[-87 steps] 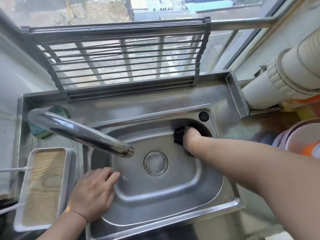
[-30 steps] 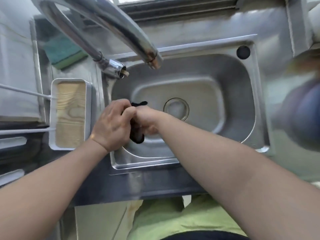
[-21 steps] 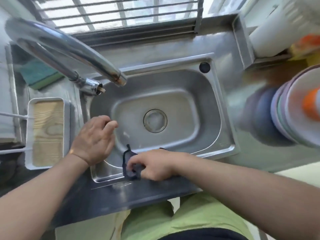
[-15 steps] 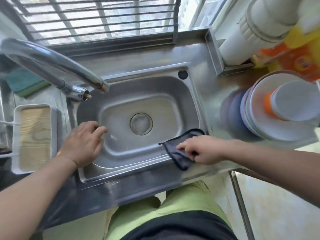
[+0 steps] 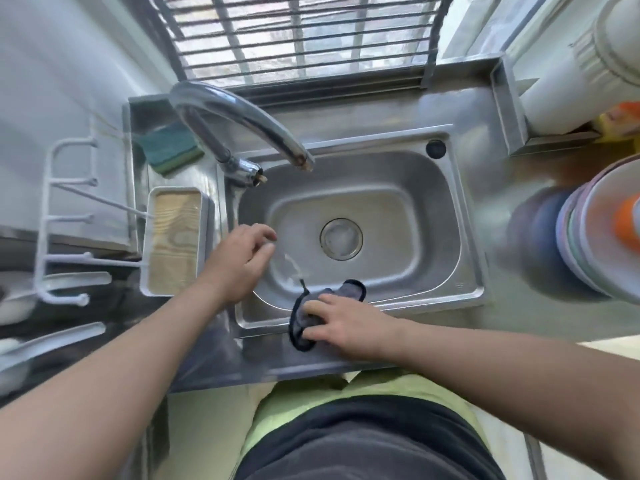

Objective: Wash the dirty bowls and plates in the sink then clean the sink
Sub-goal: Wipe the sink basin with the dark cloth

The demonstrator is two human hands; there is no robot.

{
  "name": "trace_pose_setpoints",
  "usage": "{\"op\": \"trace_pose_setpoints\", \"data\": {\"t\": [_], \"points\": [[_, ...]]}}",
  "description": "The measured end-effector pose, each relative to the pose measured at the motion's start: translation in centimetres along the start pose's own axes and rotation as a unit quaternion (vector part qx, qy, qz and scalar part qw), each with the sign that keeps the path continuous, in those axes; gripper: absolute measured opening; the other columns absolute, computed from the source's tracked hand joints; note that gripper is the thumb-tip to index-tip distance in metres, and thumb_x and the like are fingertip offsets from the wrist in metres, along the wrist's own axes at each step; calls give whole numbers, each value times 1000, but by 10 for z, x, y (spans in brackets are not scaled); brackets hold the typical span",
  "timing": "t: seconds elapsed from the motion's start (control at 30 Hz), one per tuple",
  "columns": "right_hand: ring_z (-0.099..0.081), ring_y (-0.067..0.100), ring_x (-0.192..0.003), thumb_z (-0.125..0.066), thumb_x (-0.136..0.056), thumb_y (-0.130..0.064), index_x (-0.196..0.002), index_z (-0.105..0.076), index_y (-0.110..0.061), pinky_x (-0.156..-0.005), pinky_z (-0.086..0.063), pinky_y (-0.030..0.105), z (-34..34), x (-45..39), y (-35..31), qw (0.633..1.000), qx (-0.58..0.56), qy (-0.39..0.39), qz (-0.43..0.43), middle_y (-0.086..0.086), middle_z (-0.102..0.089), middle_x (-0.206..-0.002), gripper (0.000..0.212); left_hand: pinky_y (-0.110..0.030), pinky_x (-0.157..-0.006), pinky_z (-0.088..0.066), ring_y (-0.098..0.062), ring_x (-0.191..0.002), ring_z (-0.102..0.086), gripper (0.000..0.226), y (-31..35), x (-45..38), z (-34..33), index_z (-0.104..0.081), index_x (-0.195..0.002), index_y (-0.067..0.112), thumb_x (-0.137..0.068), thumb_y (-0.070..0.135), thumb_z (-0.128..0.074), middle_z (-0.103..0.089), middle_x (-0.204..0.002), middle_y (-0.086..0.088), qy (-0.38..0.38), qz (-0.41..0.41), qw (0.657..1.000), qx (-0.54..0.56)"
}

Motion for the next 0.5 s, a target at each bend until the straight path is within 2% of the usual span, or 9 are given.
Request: {"op": "trace_pose_setpoints", "data": {"t": [0.07, 0.13, 0.2, 0.27, 0.33, 0.4, 0.47, 0.5], "points": [[-49, 38, -108, -66, -93, -23, -121, -70, -30, -73, -53, 48, -13, -51, -23, 1000, -11, -14, -26, 9, -51, -131, 30, -37, -90, -47, -14, -101, -62, 36, -4, 9, 3, -69, -113, 29, -94, 50, -46, -67, -101, 10, -21, 35, 997, 59], [-44, 38, -108, -66, -92, -33, -118, -71, -39, -72, -49, 46, -10, -91, -40, 996, -53, -7, -74, 7, -49, -125, 27, -35, -88, -50, -11, -100, -66, 37, -11, 16, 9, -70, -107, 35, -89, 57, -48, -71, -98, 14, -10, 79, 986, 147], [-38, 34, -107, -61, -95, -42, -114, -68, -47, -73, -41, 44, -5, -118, -42, 987, -105, 10, -124, 2, -45, -127, 21, -32, -83, -51, -14, -94, -67, 31, -17, 23, 15, -72, -103, 32, -88, 52, -52, -71, -93, 12, 19, 111, 960, 256], [-37, 33, -106, -55, -98, -45, -120, -61, -45, -78, -43, 46, -3, -142, -27, 970, -158, 21, -182, 2, -39, -135, 23, -34, -81, -51, -18, -89, -64, 29, -19, 27, 22, -72, -101, 26, -89, 44, -53, -68, -92, 1, 39, 128, 935, 327], [-43, 37, -113, -52, -100, -40, -130, -60, -35, -87, -47, 48, -1, -167, 2, 958, -170, 39, -226, 4, -39, -141, 31, -37, -80, -51, -18, -88, -63, 29, -19, 32, 26, -73, -99, 28, -86, 49, -58, -68, -90, 1, 32, 120, 930, 346], [-45, 33, -117, -52, -100, -31, -137, -56, -25, -98, -47, 45, 13, -185, 31, 947, -185, 50, -259, 7, -42, -139, 38, -39, -82, -50, -13, -90, -64, 32, -18, 35, 33, -74, -98, 33, -82, 57, -58, -71, -89, 10, 28, 95, 936, 338], [-41, 29, -117, -49, -97, -25, -139, -47, -32, -103, -47, 48, 20, -203, 54, 936, -199, 48, -286, 5, -35, -144, 42, -40, -94, -50, -10, -99, -67, 34, -22, 39, 45, -74, -102, 36, -84, 59, -56, -75, -98, 11, 51, 79, 947, 309], [-37, 30, -128, -49, -95, -24, -142, -40, -36, -105, -45, 49, 18, -211, 67, 935, -194, 41, -295, 3, -28, -155, 49, -41, -98, -50, -12, -104, -68, 36, -22, 41, 49, -73, -104, 37, -85, 61, -55, -75, -102, 9, 65, 76, 949, 300]]}}
Point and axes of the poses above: each hand's wrist, its own x-axis away from the middle knuckle, its own z-axis out of the back of the hand, y = z × x, the point moved 8 cm from there along -x, towards the middle knuckle
